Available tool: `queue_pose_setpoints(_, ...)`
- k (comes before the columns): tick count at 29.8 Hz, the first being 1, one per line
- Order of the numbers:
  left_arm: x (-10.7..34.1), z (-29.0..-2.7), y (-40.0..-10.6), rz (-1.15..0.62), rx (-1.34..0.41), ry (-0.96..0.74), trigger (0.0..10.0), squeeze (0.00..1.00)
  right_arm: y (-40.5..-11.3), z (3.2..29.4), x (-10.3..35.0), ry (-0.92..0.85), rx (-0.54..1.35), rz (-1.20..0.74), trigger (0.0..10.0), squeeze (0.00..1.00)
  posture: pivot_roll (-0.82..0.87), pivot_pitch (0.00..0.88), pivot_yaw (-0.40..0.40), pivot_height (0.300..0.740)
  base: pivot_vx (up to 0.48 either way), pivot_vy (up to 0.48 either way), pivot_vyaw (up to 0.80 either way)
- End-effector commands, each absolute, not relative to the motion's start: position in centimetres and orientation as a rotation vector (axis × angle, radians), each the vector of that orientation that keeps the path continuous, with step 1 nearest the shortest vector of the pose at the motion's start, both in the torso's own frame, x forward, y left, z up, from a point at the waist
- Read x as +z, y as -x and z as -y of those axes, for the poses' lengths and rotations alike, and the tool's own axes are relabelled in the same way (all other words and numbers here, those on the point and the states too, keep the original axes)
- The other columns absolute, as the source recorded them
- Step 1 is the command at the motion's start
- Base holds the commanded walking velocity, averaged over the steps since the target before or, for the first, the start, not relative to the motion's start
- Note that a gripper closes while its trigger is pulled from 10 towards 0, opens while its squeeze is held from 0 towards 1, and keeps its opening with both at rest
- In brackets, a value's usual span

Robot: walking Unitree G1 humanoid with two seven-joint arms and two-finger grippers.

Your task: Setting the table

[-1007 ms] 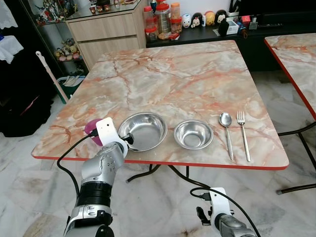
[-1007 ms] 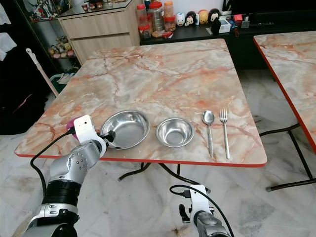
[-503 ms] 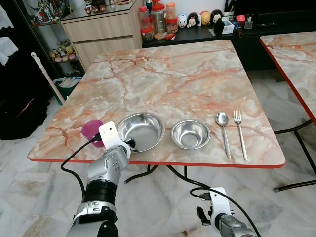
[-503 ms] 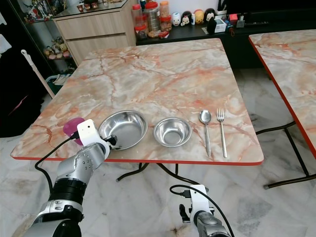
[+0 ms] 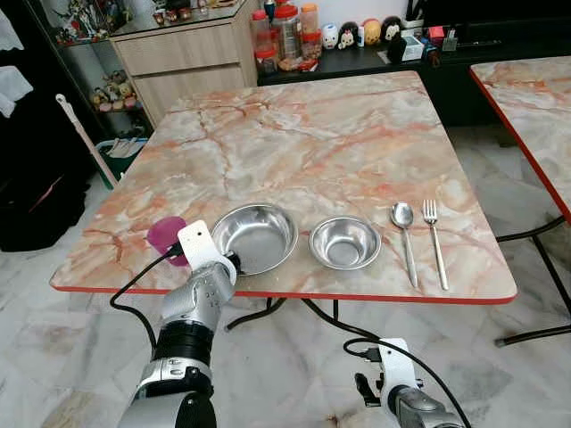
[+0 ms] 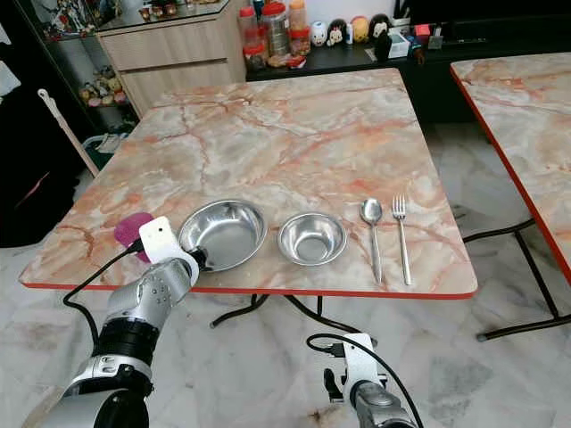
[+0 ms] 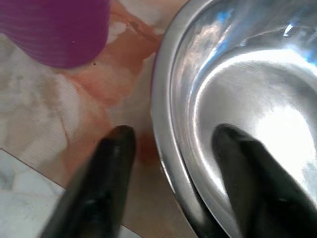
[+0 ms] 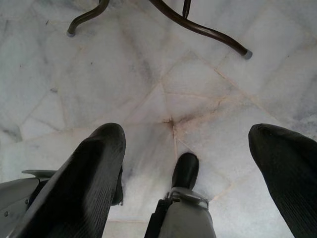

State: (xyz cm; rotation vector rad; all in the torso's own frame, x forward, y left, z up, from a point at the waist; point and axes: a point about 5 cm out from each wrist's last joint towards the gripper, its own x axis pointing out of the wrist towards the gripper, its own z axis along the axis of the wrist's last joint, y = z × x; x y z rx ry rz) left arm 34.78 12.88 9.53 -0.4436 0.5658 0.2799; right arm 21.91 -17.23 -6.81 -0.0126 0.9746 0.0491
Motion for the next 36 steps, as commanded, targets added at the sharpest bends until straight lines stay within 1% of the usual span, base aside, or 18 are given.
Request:
queue_pose_setpoints(1, 9.82, -13.32, -35.03, -0.556, 0.307, 0.444, 0.0, 0.00, -22.11, 16.68, -6.74, 0.009, 0.064, -0.972, 10.0, 0.00, -0.05, 0.016, 0.151, 0.740, 0.000, 0.000, 0.00)
queue_pose_setpoints(14, 9.60, -13.50, -34.87, -0.574, 0.339, 0.477, 0.0, 0.00, -22.11, 16.65, -6.74, 0.009, 0.066, -0.973, 10.0, 0.00, -0.05, 0.017, 0.152, 0.740, 0.000, 0.000, 0.00)
queue_pose_setpoints(19, 9.77, -14.09, -34.88, -0.565, 0.373, 0.496, 0.0, 0.00, -22.12, 16.65, -6.74, 0.011, 0.067, -0.973, 10.0, 0.00, -0.05, 0.017, 0.152, 0.740, 0.000, 0.000, 0.00)
queue_pose_setpoints(36, 10.04, -14.10, -34.78, -0.537, 0.395, 0.562, 0.0, 0.00, -22.20, 16.72, -6.69, 0.013, 0.067, -0.972, 10.0, 0.00, -0.05, 0.010, 0.143, 0.740, 0.000, 0.000, 0.00)
